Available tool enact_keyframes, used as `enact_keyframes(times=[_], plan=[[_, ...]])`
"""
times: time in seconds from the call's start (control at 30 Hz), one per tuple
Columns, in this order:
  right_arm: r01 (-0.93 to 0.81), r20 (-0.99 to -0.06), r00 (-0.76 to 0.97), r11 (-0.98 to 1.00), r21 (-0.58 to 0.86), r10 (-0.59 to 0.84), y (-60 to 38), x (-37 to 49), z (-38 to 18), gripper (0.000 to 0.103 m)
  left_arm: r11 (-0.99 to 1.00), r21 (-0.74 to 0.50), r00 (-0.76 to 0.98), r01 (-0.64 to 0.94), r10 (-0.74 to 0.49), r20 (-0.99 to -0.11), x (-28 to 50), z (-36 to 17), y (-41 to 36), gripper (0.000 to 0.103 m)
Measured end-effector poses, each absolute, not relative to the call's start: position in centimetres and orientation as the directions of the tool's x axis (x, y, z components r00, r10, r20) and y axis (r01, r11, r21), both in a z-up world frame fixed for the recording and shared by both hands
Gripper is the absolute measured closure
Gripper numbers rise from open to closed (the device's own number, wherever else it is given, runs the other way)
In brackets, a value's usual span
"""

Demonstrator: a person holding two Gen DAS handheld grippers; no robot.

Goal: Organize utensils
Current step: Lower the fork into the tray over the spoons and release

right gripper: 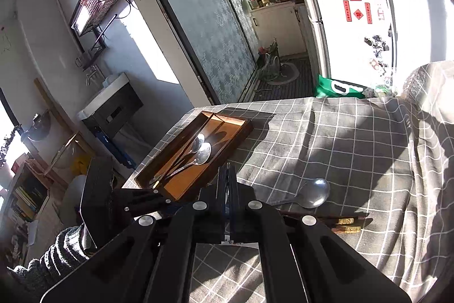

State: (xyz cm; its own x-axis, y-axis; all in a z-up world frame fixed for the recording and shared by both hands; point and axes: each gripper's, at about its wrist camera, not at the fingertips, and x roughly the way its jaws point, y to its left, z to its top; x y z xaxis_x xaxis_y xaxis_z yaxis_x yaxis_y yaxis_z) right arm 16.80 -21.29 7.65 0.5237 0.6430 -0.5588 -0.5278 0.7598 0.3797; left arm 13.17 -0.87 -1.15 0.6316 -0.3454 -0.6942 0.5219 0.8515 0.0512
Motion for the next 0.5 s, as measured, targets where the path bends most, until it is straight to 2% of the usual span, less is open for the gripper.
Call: enact_keyframes(times=[0.27, 0.5], plan=[[-0.585, -0.604, 0.419, 0.711, 0.392, 0.678, -11.3, 24.0, 5.6, 0.101, 0.955, -0.036, 0.633, 0.294, -0.223, -0.741, 17.5, -2.7, 7.2, 0.084], [-0.528, -0.639, 0.357, 0.712, 0.464, 0.681, -8.0, 29.5, 1.4, 0.100, 0.973, -0.022, 0.619, 0.228, -0.162, -0.768, 19.4, -3.6, 9.3, 0.086]])
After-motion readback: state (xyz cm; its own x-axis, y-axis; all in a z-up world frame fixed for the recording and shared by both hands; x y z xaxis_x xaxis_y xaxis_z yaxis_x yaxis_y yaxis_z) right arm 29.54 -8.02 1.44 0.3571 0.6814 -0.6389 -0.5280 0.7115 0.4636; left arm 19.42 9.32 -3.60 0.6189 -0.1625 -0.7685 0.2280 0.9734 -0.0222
